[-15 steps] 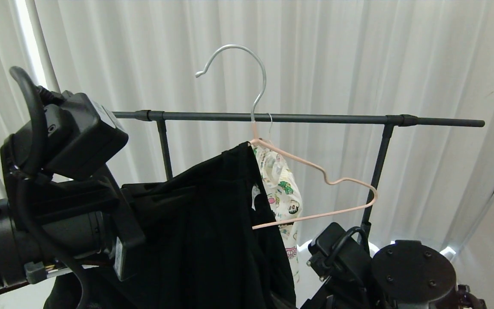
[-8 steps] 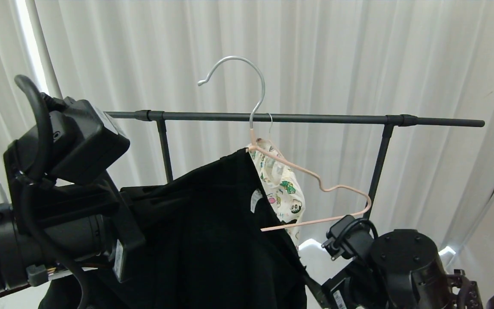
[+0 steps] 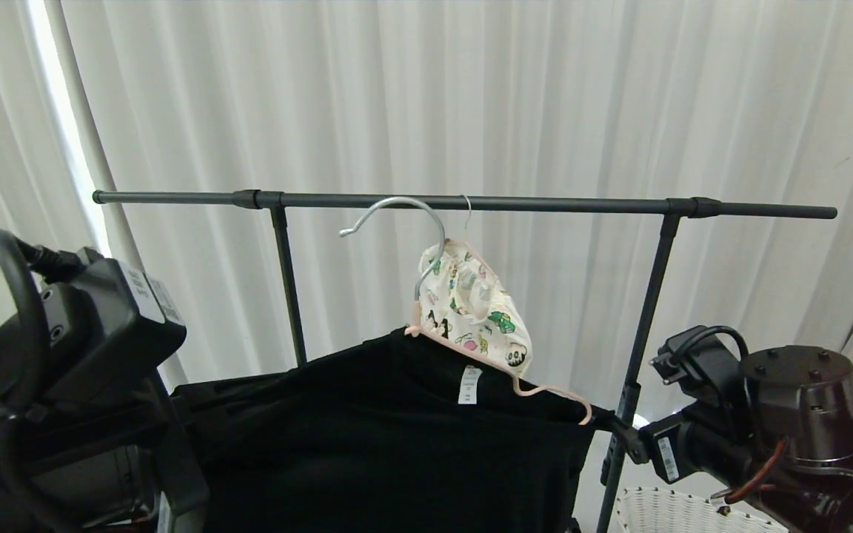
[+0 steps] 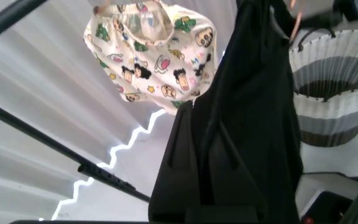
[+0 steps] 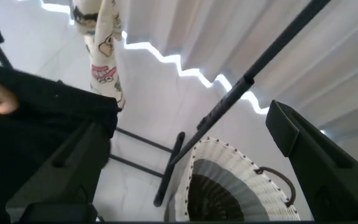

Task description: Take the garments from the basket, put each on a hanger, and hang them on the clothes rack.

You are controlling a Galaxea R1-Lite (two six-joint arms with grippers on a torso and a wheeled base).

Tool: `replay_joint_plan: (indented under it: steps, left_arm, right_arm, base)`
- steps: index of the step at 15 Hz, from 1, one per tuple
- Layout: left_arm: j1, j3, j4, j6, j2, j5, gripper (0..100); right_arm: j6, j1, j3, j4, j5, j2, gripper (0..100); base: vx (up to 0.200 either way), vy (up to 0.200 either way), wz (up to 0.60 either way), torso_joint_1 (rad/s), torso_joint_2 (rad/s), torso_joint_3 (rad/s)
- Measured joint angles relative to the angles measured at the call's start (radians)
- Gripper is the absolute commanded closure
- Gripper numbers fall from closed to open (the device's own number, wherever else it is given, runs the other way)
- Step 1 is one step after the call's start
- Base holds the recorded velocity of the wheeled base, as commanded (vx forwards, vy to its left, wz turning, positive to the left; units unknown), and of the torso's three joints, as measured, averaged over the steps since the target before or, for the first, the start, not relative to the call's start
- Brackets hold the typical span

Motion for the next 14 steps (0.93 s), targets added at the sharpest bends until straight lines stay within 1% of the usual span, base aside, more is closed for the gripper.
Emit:
replay_joint_plan:
  steps: [2,4,5,6,7,9,10,11,14]
  left_arm:
    - [0.0,0.026,0.0,0.0,-0.016,0.0,100]
    - [0.0,0.044,0.0,0.001,-0.023,0.007,100]
    - [0.001,0.056,0.002,0.009,-0.023,0.02,100]
    - [0.002,0.07,0.001,0.044,-0.017,0.071,100]
    - [0.003,0.083,0.002,0.07,-0.01,0.101,100]
    - [0.002,0.088,-0.002,0.076,0.009,0.113,100]
    - [0.002,0.083,-0.012,0.074,0.018,0.114,100]
    - [0.001,0.083,-0.031,0.068,0.024,0.113,100]
    - [-0.001,0.08,-0.153,0.02,0.039,0.087,100]
  right_arm:
    - [0.0,-0.01,0.0,0.0,0.002,-0.019,0]
    - [-0.005,-0.014,-0.001,0.002,0.034,-0.042,0]
    - [-0.016,-0.015,-0.001,0.004,0.076,-0.057,0]
    - [-0.038,-0.015,-0.001,0.014,0.15,-0.085,0]
    - [-0.063,-0.015,-0.001,0.04,0.213,-0.116,0]
    - [-0.103,-0.015,-0.001,0.111,0.304,-0.171,0]
    - [-0.118,-0.015,-0.001,0.141,0.337,-0.195,0]
    - [-0.129,-0.015,-0.002,0.158,0.358,-0.218,0]
    - [-0.161,-0.013,-0.001,0.165,0.37,-0.251,0]
  base:
    - [0.0,0.0,0.0,0.0,0.0,0.0]
    - [0.0,0.0,0.0,0.0,0.0,0.0]
    - [0.0,0.0,0.0,0.0,0.0,0.0]
    - [0.0,0.0,0.0,0.0,0.0,0.0]
    - [0.0,0.0,0.0,0.0,0.0,0.0]
    - [0.0,0.0,0.0,0.0,0.0,0.0]
    - [0.0,0.0,0.0,0.0,0.0,0.0]
    - [0.0,0.0,0.0,0.0,0.0,0.0]
    - [0.0,0.0,0.0,0.0,0.0,0.0]
